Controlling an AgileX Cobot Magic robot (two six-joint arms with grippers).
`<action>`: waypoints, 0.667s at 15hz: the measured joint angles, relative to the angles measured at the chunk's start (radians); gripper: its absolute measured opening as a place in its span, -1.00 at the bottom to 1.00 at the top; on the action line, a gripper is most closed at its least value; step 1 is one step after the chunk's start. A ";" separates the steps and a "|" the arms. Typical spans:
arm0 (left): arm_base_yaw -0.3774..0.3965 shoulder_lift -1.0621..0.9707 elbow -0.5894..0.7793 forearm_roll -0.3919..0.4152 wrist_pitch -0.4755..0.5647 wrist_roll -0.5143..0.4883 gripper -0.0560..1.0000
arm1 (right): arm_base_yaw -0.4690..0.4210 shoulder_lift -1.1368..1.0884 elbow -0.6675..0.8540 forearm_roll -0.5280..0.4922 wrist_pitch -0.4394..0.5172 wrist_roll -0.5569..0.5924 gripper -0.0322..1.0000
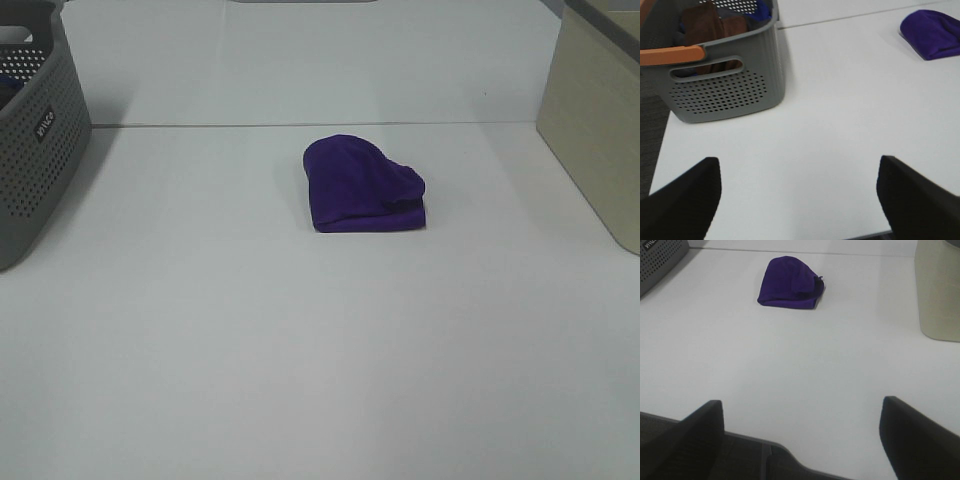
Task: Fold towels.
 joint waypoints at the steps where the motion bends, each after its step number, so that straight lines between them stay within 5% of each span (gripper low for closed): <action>1: 0.000 0.000 0.038 -0.019 0.000 0.012 0.59 | 0.000 0.000 0.032 0.000 0.000 0.000 0.67; 10: 0.002 0.000 0.162 -0.112 -0.160 -0.001 0.59 | 0.000 0.000 0.141 -0.018 -0.156 -0.002 0.67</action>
